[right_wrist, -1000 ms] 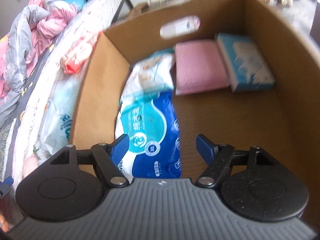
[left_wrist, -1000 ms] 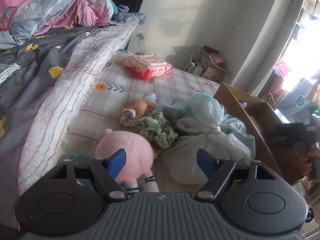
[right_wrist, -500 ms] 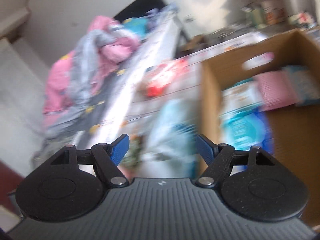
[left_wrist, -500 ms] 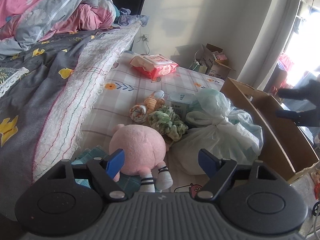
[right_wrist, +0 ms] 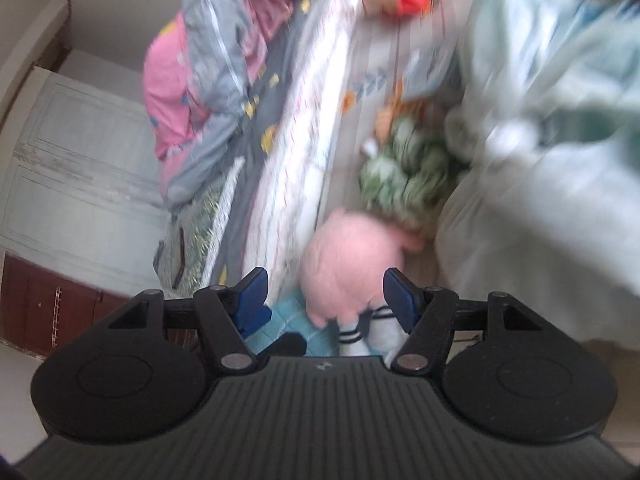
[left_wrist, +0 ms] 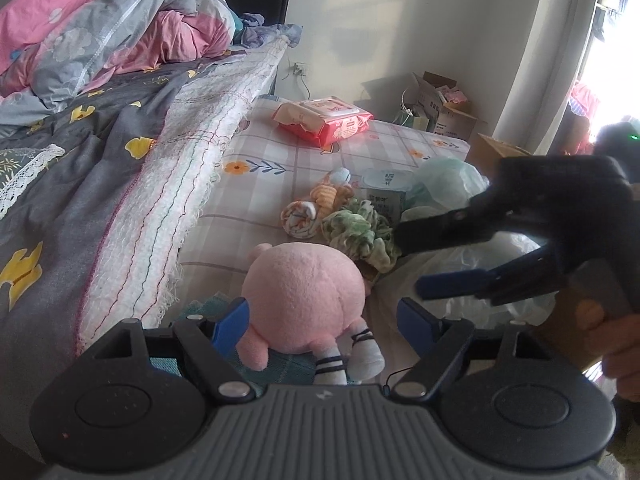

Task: Organize soft objects
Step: 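Withdraw the right gripper from the box toward the pink plush toy, then close the right gripper on the pink plush toy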

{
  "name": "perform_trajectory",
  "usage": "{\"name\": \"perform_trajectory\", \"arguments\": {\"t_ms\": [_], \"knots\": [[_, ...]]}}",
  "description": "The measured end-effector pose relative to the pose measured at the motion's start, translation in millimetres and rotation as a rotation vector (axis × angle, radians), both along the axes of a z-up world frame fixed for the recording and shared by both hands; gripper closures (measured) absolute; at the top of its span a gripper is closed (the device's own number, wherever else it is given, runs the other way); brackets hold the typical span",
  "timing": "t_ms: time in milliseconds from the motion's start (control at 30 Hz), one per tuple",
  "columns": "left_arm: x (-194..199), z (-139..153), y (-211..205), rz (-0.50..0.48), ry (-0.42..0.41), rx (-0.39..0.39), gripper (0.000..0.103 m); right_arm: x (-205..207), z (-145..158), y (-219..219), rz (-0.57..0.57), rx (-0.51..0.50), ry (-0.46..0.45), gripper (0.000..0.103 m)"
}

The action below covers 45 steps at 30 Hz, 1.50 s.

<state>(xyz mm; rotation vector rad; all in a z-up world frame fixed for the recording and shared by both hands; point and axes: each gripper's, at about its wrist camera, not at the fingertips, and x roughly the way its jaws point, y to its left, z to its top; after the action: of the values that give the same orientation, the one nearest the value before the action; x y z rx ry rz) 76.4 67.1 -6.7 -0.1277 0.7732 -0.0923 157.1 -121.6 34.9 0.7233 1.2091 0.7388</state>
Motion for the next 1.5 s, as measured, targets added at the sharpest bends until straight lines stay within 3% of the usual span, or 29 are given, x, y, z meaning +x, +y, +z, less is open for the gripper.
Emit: {"name": "perform_trajectory", "arguments": {"t_ms": [267,567,733,1100,1200,1300,1500], "knots": [[20,-11,0,-0.036,0.022,0.03,0.021,24,-26,33,0.004,-0.073,0.075,0.038],[47,-25,-4,-0.05,0.062,0.078,0.017,42,-44,46,-0.005,-0.065,0.147,0.036],[53,-29,-7,-0.036,0.084,0.129,0.014,46,-42,47,-0.002,-0.01,0.141,0.036],[64,-35,1,0.002,0.124,0.135,0.013,51,-41,47,0.005,0.078,0.135,0.035],[65,-35,5,0.011,0.12,0.113,0.015,53,-41,47,-0.003,0.084,0.128,0.035],[63,-34,12,0.027,0.118,0.069,0.017,56,-38,50,-0.01,0.021,0.097,0.035],[60,-32,34,0.061,0.116,-0.101,0.018,64,-45,69,0.025,-0.04,0.106,0.035]]}}
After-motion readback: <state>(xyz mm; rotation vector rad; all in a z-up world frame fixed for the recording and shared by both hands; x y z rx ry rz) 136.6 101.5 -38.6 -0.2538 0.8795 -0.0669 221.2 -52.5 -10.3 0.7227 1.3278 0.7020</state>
